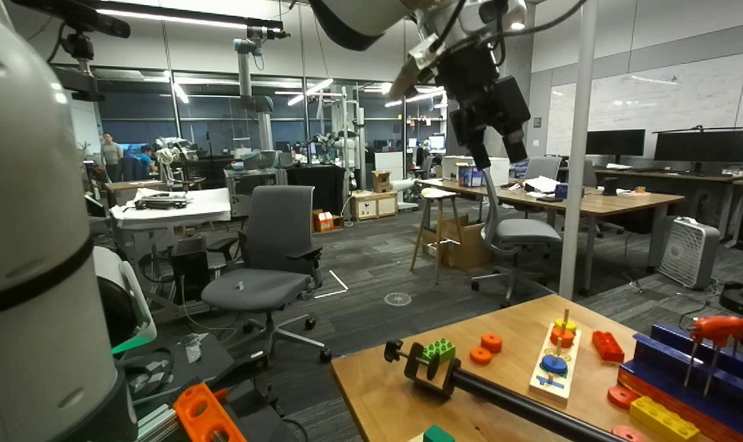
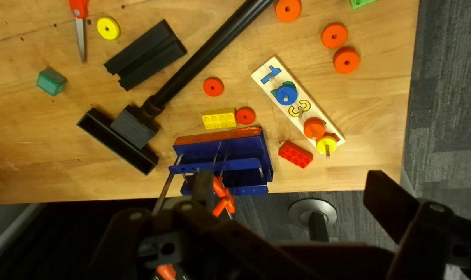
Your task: Put the blue circle on the wooden object.
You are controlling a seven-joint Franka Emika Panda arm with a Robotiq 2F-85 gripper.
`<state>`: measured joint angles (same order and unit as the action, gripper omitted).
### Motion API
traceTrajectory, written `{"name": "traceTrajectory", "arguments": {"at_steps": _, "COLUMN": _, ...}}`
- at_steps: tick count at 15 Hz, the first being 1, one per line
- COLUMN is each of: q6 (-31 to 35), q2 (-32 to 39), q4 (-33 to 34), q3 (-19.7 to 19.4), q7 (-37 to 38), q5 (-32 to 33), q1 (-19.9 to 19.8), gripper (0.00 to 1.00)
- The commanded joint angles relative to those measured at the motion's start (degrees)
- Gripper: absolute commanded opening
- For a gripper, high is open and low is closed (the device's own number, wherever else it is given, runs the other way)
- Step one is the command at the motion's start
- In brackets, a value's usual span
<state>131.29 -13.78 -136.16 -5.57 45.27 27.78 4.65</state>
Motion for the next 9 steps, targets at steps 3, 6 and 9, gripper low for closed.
{"name": "traceTrajectory", "arguments": {"at_steps": 3, "q6": -6.19, "q2": -21.24, "q4": -10.84, "q3": 4.56, "q7": -7.48, "q5": -9.68, "q1": -4.29, "gripper": 1.0}}
{"name": "traceTrajectory", "arguments": {"at_steps": 6, "q6": -12.51, "q2": -28.61, "q4": -12.31, "q3": 3.85, "q7": -16.0, "q5": -17.61, "q1": -4.43, "gripper": 1.0}}
{"name": "traceTrajectory", "arguments": {"at_steps": 9, "q6": -20.67, "q2": -32.34, "q4": -10.95, "q3": 2.67, "q7": -25.32, "q5": -25.87, "q1": -3.71, "gripper": 1.0}}
